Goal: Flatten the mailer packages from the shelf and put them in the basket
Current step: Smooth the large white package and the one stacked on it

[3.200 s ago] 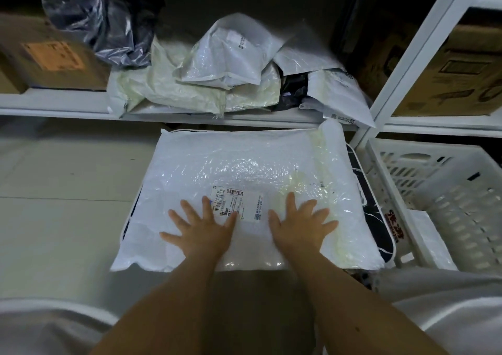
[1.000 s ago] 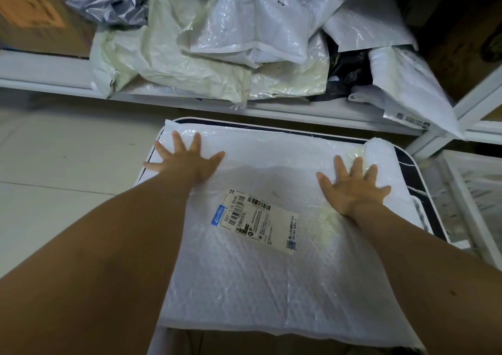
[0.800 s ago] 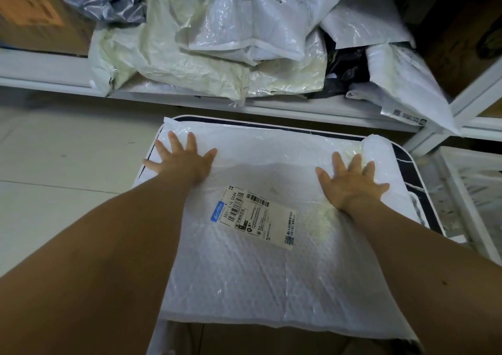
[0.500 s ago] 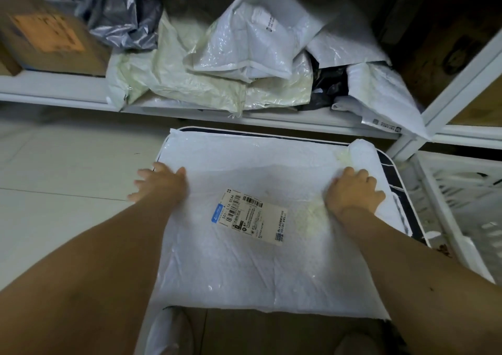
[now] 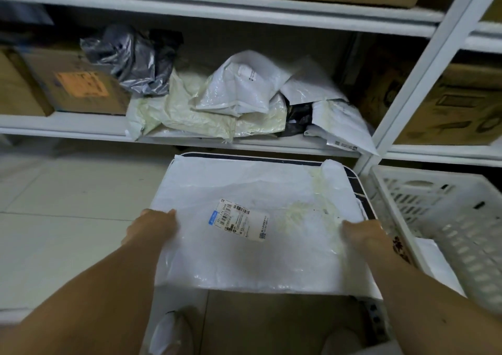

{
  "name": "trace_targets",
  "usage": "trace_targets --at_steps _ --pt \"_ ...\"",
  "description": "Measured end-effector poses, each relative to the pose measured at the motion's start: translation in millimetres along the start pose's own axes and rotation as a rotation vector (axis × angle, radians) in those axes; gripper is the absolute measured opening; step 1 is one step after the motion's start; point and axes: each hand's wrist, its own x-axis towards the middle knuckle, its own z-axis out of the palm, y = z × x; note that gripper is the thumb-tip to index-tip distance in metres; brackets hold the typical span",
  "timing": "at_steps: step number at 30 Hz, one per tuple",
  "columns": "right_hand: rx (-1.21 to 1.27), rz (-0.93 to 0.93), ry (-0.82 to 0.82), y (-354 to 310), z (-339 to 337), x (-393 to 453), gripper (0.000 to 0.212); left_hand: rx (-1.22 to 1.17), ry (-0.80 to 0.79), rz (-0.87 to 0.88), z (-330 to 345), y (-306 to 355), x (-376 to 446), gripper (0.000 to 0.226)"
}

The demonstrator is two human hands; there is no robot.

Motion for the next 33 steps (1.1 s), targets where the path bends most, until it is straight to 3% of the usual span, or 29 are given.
trace_targets --at_steps 2,5,7,10,13,15,18,21,23,26,30,33 --pt "0.013 0.005 -0.013 3 -3 -2 0.062 0.006 0.007 0.009 0 -4 4 0.081" --pt "-0.023 -0.025 -0.046 3 -5 1 0.07 -0.019 0.038 0.014 -14 2 -20 0.061" --pt "-0.003 -0.068 -0.063 -2 -10 -13 0.074 -0.042 0.069 0.094 -18 9 -36 0.051" --pt "0.035 -0.199 -0.069 -3 -6 -29 0.074 0.036 0.083 0.249 -17 16 -49 0.056" --pt "-0.283 -0.331 0.075 -4 5 -40 0.066 0.267 0.179 0.339 -13 26 -64 0.052" --pt "-0.427 -0.465 0.094 -12 17 -47 0.06 0.34 0.19 0.487 0 35 -67 0.063" --pt "-0.503 -0.552 -0.024 -27 41 -49 0.061 0.412 0.085 0.735 26 51 -76 0.079" --pt "-0.597 -0.47 -0.083 -40 56 -50 0.057 0.511 -0.084 0.708 46 60 -77 0.065" --pt "-0.549 -0.462 0.022 -53 56 -54 0.052 0.521 -0.107 0.657 45 66 -76 0.055" --pt "-0.326 -0.588 0.186 -96 46 -58 0.044 0.454 0.075 0.718 19 82 -72 0.043" --pt "0.002 -0.837 0.226 -178 29 -58 0.037 0.23 0.288 0.711 -20 109 -41 0.047" --pt "0.007 -0.948 0.249 -235 21 -53 0.035 0.202 0.346 0.71 -46 125 -17 0.044"
